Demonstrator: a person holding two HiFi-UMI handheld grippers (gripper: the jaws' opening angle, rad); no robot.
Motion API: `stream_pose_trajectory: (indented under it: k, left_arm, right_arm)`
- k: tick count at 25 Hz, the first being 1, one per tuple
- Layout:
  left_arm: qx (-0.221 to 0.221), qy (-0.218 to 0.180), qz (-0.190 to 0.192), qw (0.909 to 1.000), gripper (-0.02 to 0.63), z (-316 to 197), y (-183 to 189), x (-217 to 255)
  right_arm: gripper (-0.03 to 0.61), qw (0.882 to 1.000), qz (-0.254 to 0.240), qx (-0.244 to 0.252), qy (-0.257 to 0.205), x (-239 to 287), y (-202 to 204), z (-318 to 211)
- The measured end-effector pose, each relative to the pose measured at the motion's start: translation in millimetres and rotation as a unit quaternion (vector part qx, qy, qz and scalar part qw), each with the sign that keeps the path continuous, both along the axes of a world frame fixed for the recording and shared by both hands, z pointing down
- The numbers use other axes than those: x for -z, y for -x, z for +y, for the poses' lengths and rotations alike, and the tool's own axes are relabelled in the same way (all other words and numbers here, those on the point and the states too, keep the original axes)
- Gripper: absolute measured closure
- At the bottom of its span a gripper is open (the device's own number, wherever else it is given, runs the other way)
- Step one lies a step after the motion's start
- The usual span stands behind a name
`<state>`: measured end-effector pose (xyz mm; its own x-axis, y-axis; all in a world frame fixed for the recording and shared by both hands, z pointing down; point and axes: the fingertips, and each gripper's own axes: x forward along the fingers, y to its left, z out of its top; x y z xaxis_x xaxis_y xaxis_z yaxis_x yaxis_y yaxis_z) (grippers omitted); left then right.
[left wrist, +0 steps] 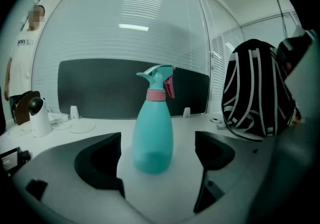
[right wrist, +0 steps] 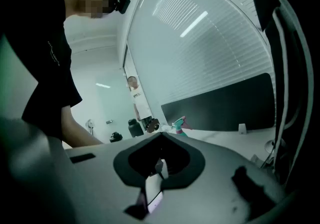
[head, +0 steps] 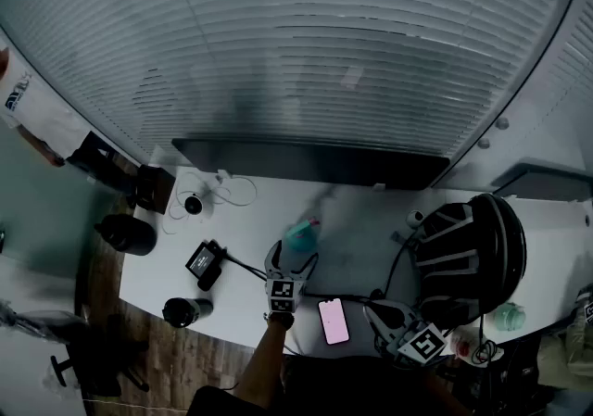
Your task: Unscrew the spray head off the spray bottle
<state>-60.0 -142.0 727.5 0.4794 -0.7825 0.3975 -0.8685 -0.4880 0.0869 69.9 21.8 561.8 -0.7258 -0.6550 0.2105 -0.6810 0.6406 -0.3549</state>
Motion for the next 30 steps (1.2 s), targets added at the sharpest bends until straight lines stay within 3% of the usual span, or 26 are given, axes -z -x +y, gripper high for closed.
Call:
stream_pose_trajectory:
  k: [3,8,13,15,25,30]
  left_arm:
    - [0.000,0.005,0.021,0.9998,0.166,-18.0,-3.5,-13.0]
    - [0.006,-0.001,0.014,0.9999,0.166,-40.4,-4.9,-39.0]
    - [0.027,0.000,0.009,0.9996,0.169,-51.1,-5.9,-33.3]
    - [0.030,-0.003,0.006,0.9995,0.222,-53.9,-4.3,-32.8]
    - [0.003,0.001,0.007,1.0000,0.227,-46.2,-8.3,-16.5]
    - [-0.006,0.008,0.005,0.9999,0.227,-34.8,-8.8,2.7]
  right_arm:
    - [0.577,1.000,-0.001,-0.003,0.008,-8.1,2.0,-7.2]
    - [0.577,1.000,0.000,0.004,0.019,-17.2,9.1,-16.6]
    - [0.577,1.000,0.000,0.015,0.023,-20.9,15.4,-25.4]
    - [0.577,1.000,0.003,0.019,0.019,-22.2,17.7,-29.8]
    - [0.577,1.000,0.012,0.022,-0.015,-14.6,26.3,-59.6]
    - [0.577,0.997,0.055,0.031,-0.034,-17.2,32.2,-63.1]
